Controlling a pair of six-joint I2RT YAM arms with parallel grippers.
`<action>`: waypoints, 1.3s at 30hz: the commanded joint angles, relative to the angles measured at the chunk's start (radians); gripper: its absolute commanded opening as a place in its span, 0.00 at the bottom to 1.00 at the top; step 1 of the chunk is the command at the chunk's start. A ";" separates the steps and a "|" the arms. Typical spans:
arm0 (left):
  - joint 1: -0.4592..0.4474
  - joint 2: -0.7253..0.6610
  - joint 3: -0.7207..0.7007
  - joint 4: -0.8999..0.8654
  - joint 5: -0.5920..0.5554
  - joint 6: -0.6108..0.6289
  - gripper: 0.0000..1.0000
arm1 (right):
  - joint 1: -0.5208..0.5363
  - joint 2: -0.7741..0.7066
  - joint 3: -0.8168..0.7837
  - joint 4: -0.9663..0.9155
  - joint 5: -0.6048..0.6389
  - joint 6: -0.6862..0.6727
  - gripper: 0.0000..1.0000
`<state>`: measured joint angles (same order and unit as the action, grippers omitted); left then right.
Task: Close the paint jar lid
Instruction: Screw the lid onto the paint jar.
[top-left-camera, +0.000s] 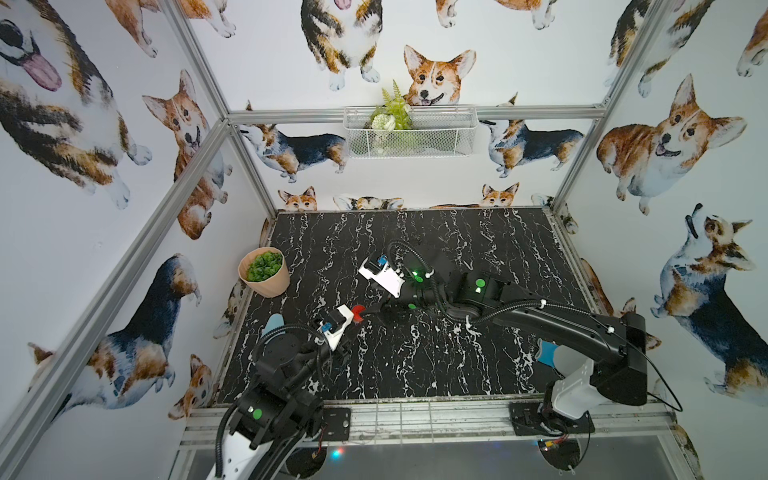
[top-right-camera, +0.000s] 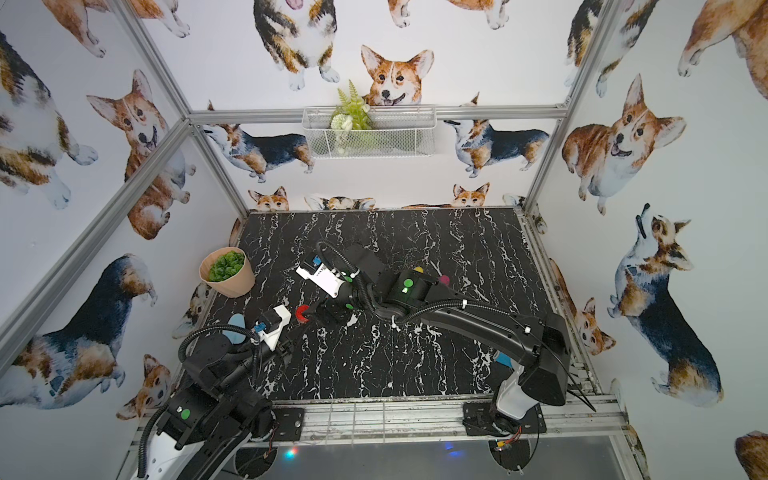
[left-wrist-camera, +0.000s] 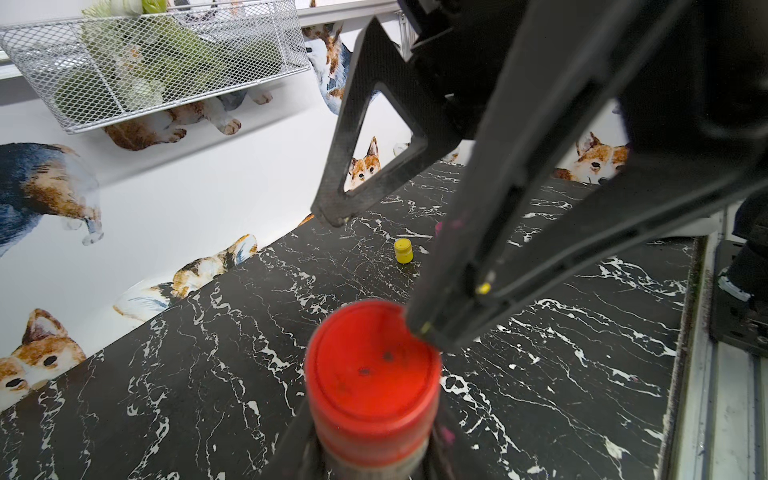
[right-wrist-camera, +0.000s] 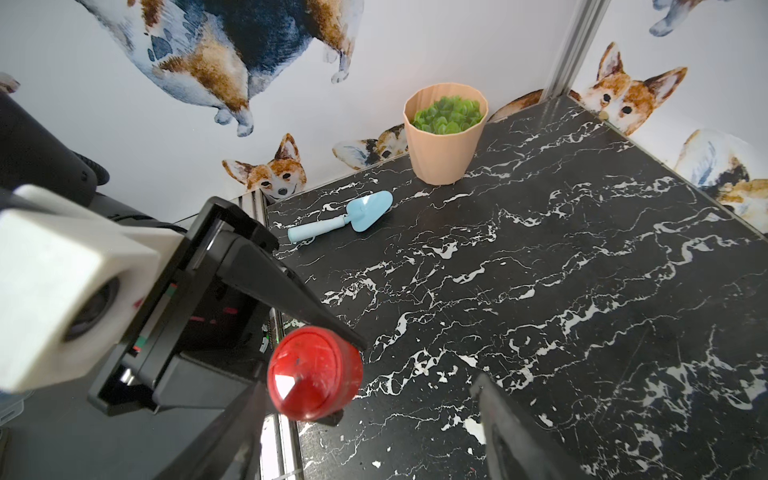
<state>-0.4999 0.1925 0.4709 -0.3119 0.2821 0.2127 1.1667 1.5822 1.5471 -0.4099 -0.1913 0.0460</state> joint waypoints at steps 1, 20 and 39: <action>-0.002 -0.001 0.005 0.028 0.006 0.002 0.26 | 0.028 0.026 0.027 -0.026 0.019 -0.014 0.74; -0.001 -0.002 0.005 0.030 0.000 0.004 0.26 | 0.083 0.065 0.061 -0.043 0.123 -0.041 0.57; -0.001 -0.001 0.003 0.029 -0.009 0.002 0.28 | 0.084 0.064 0.064 -0.038 0.128 -0.047 0.18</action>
<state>-0.5003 0.1913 0.4709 -0.3119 0.2714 0.2062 1.2499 1.6543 1.6096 -0.4473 -0.0753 0.0029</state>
